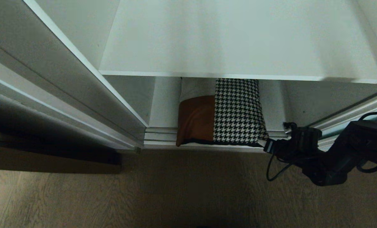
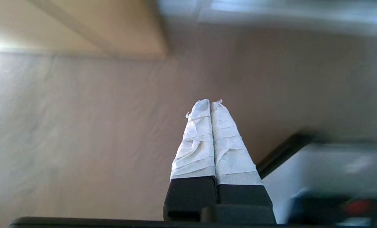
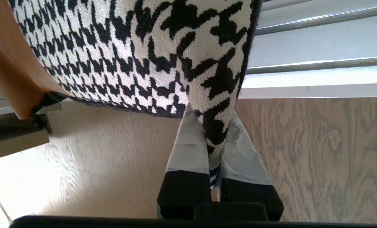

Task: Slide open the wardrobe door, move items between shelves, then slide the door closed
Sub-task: Place the pillow on the higher shelf

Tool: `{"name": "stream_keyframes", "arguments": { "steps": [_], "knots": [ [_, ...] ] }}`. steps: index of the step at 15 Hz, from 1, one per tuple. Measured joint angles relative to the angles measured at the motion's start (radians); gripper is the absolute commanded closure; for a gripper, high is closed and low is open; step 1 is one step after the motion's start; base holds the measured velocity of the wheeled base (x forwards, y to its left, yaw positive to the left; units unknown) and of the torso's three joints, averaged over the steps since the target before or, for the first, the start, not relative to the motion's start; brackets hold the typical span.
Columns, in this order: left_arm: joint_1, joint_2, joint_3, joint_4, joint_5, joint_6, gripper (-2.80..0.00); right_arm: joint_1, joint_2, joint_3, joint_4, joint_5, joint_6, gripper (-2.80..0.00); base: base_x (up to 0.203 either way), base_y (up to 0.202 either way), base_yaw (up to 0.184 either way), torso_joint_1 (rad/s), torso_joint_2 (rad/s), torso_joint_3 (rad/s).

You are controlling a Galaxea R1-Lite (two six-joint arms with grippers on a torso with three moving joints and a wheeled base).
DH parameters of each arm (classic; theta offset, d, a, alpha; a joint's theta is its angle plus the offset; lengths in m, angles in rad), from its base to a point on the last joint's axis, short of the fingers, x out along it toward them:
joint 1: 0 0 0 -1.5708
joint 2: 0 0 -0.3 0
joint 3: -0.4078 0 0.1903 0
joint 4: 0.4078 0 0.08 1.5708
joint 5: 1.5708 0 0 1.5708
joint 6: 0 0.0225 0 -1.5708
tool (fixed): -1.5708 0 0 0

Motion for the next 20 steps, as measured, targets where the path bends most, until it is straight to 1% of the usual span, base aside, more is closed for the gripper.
{"name": "stream_keyframes", "arguments": {
  "steps": [1, 3, 5, 7, 9, 11, 13, 14, 15, 17, 18, 19, 20],
  "knots": [
    [0.0, 0.061, -0.046, 0.012, -0.023, -0.039, 0.0, -0.002, 0.002, 0.003, -0.005, 0.0, 0.0, 0.0, 0.0, 0.0, 0.0, 0.0, 0.0, 0.0],
    [0.0, 0.225, -0.129, -0.004, -0.065, -0.105, 0.0, -0.007, 0.003, 0.008, -0.016, 0.0, 0.0, 0.0, 0.0, 0.0, 0.0, 0.0, 0.0, 0.0],
    [0.0, 0.425, -0.183, -0.077, -0.105, -0.159, 0.0, -0.013, 0.005, 0.011, -0.018, 0.0, 0.0, 0.0, 0.0, 0.0, 0.0, 0.0, 0.0, 0.0],
    [-0.002, 0.646, -0.212, -0.178, -0.136, -0.189, 0.0, -0.014, 0.008, 0.011, -0.02, 0.0, -0.002, 0.0, 0.0, 0.0, 0.0, 0.0, 0.0, 0.0],
    [-0.012, 0.89, -0.23, -0.306, -0.167, -0.202, 0.0, -0.014, 0.009, 0.011, -0.028, 0.0, -0.003, 0.0, 0.0, 0.0, 0.0, 0.0, 0.0, 0.0],
    [-0.042, 1.15, -0.238, -0.473, -0.183, -0.214, 0.0, -0.014, 0.011, 0.011, -0.035, 0.0, -0.003, 0.0, 0.0, 0.0, 0.0, 0.0, 0.0, 0.0],
    [-0.108, 1.383, -0.239, -0.673, -0.181, -0.23, 0.0, -0.014, 0.013, 0.011, -0.04, 0.0, -0.004, 0.0, 0.0, 0.0, 0.0, 0.0, 0.0, 0.0],
    [-0.155, 1.491, -0.241, -0.781, -0.174, -0.245, 0.0, -0.014, 0.014, 0.013, -0.042, 0.0, -0.006, 0.0, 0.0, 0.0, 0.0, 0.0, 0.0, 0.0],
    [-0.198, 1.586, -0.248, -0.883, -0.166, -0.26, 0.0, -0.013, 0.015, 0.013, -0.042, 0.0, -0.007, 0.0, 0.0, 0.0, 0.0, 0.0, 0.0, 0.0],
    [-0.265, 1.743, -0.278, -1.047, -0.155, -0.286, 0.0, -0.012, 0.018, 0.012, -0.042, 0.0, -0.008, 0.0, 0.0, 0.0, 0.0, 0.0, 0.0, 0.0],
    [-0.287, 1.806, -0.308, -1.111, -0.151, -0.291, 0.0, -0.011, 0.019, 0.012, -0.042, 0.0, -0.009, 0.0, 0.0, 0.0, 0.0, 0.0, 0.0, 0.0],
    [-0.301, 1.858, -0.347, -1.15, -0.148, -0.295, 0.0, -0.01, 0.02, 0.011, -0.042, 0.0, -0.01, 0.0, 0.0, 0.0, 0.0, 0.0, 0.0, 0.0],
    [-0.31, 1.903, -0.389, -1.164, -0.146, -0.298, 0.0, -0.009, 0.021, 0.01, -0.041, 0.0, -0.01, 0.0, 0.0, 0.0, 0.0, 0.0, 0.0, 0.0]
  ]
}}
